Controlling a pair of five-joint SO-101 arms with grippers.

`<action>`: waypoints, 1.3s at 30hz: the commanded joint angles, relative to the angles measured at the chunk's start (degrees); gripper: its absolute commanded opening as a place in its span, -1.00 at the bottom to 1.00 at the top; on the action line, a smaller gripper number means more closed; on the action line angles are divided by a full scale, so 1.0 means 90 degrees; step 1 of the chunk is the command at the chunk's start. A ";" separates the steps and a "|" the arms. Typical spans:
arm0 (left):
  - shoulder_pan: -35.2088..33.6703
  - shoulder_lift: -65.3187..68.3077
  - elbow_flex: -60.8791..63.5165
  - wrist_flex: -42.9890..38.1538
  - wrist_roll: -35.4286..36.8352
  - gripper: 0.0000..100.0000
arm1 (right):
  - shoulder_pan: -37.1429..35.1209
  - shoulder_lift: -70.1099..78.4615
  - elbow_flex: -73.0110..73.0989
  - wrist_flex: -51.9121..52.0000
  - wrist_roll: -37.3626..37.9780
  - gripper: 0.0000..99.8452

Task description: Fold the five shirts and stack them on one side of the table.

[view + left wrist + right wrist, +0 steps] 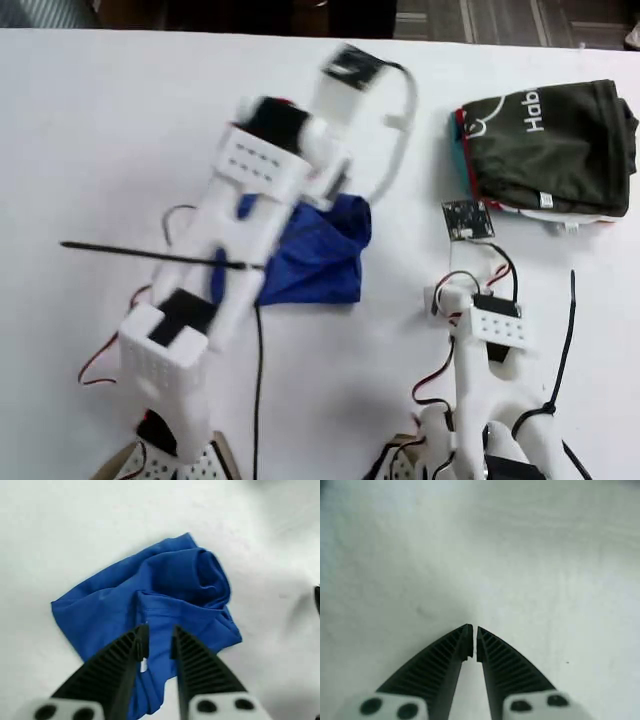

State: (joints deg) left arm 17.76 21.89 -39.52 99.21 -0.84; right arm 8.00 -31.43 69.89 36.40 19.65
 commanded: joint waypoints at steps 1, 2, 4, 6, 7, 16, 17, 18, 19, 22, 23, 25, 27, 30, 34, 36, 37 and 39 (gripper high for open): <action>-0.0576 -0.0049 0.0640 -0.0479 -0.0449 -0.95 | 0.0024 -0.0024 -0.0020 -0.0103 0.0049 -0.96; -0.0664 -0.0049 0.1021 -0.0742 -0.0527 -0.94 | 0.0024 -0.0024 -0.0020 -0.0103 0.0049 -0.96; -0.0811 -0.0059 0.1744 -0.1289 -0.0547 -0.94 | 0.0024 -0.0024 -0.0020 -0.0103 0.0049 -0.96; -0.0830 -0.0068 0.2349 -0.1690 -0.0557 -0.94 | 0.0024 -0.0024 -0.0020 -0.0103 0.0049 -0.96; -0.0801 -0.0098 0.2593 -0.1827 -0.0527 -0.94 | 0.0024 -0.0024 -0.0020 -0.0103 0.0049 -0.96; -0.0225 -0.0059 0.3179 -0.2383 -0.0098 -0.94 | 0.0024 -0.0044 -0.0020 -0.0103 0.0049 -0.96; -0.0225 -0.0059 0.3258 -0.2510 -0.0098 -0.94 | 0.0024 -0.0044 -0.0020 -0.0103 0.0049 -0.96; -0.0234 -0.0059 0.3346 -0.2618 -0.0098 -0.94 | 0.0024 -0.0044 -0.0020 -0.0103 0.0049 -0.96; -0.0264 -0.0059 0.3433 -0.2725 -0.0117 -0.94 | 0.0024 -0.0044 -0.0010 -0.0103 0.0049 -0.96; -0.0361 -0.0059 0.3658 -0.2940 -0.0147 -0.94 | 0.0024 -0.0054 -0.0010 -0.0093 0.0049 -0.96; -0.0381 -0.0059 0.3717 -0.2979 -0.0147 -0.94 | 0.0024 -0.0054 -0.0010 -0.0093 0.0049 -0.96; -0.0381 -0.0059 0.3844 -0.3009 -0.0147 -0.94 | 0.0024 -0.0054 -0.0010 -0.0093 0.0049 -0.96; -0.0342 -0.0059 0.3941 -0.2989 -0.0147 -0.94 | 0.0024 -0.0054 -0.0010 -0.0093 0.0049 -0.96; -0.0332 -0.0107 0.4020 -0.2930 -0.0107 -0.94 | 0.0024 -0.0054 -0.0010 -0.0093 0.0049 -0.96; -0.0254 -0.0127 0.3736 -0.2217 -0.0098 -0.94 | 0.0024 -0.0044 -0.0010 -0.0103 0.0049 -0.96; -0.0186 -0.0127 0.3502 -0.1797 -0.0098 -0.94 | 0.0024 -0.0044 -0.0010 -0.0103 0.0049 -0.96; -0.0117 -0.0127 0.3365 -0.1602 -0.0098 -0.94 | 0.0024 -0.0044 -0.0010 -0.0103 0.0049 -0.96; 0.0059 -0.0127 0.3150 -0.1280 -0.0088 -0.94 | 0.0024 -0.0044 -0.0010 -0.0103 0.0049 -0.96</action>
State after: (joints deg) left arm 15.91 21.98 -7.08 83.47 -2.15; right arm 8.00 -31.43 70.15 36.40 19.65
